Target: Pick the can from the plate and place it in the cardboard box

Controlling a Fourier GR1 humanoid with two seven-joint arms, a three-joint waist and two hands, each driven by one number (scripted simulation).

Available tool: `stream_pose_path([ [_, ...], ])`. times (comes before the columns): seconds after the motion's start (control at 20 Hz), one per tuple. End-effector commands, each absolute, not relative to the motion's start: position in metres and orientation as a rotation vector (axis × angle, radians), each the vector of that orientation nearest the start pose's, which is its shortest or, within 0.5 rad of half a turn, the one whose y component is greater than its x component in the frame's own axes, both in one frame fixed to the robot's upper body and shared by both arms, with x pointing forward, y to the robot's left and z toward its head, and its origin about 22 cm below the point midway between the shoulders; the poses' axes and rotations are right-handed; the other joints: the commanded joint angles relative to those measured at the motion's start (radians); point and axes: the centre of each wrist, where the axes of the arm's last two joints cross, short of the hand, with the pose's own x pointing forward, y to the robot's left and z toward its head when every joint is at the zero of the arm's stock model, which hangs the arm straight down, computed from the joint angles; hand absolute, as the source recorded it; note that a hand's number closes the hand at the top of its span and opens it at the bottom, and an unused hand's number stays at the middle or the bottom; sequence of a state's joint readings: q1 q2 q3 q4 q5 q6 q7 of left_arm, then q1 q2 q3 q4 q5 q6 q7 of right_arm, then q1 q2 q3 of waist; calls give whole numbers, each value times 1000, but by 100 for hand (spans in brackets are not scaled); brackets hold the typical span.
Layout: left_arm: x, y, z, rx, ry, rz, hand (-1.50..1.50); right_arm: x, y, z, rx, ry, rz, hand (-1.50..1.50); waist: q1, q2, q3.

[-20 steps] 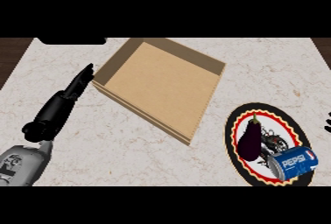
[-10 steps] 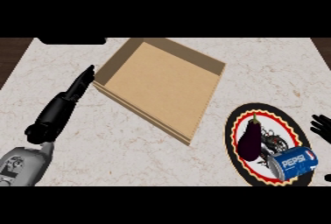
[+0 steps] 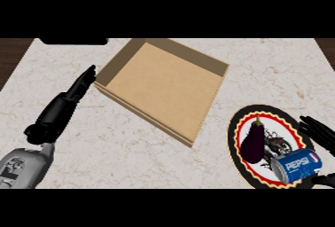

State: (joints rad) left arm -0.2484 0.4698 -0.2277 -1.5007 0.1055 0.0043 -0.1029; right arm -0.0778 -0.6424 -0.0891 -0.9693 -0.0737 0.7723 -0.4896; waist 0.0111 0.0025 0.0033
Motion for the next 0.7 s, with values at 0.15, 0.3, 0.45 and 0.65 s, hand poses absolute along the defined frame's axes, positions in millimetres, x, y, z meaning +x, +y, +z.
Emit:
stream_pose_path([
  [0.15,298,270,57,95,-1748,-515,0,231,-453,-17,496,-1433,564,-150,-7,2,-2],
  [0.3,286,264,60,102,-1752,-552,0,222,-447,-37,456,-1417,579,-150,2,-1,0],
  [0.45,285,266,71,93,-1751,-537,0,220,-445,-44,436,-1399,584,-150,1,-2,-1],
  [0.65,291,269,64,81,-1748,-538,0,226,-434,-54,469,-1400,575,-150,4,2,0],
])
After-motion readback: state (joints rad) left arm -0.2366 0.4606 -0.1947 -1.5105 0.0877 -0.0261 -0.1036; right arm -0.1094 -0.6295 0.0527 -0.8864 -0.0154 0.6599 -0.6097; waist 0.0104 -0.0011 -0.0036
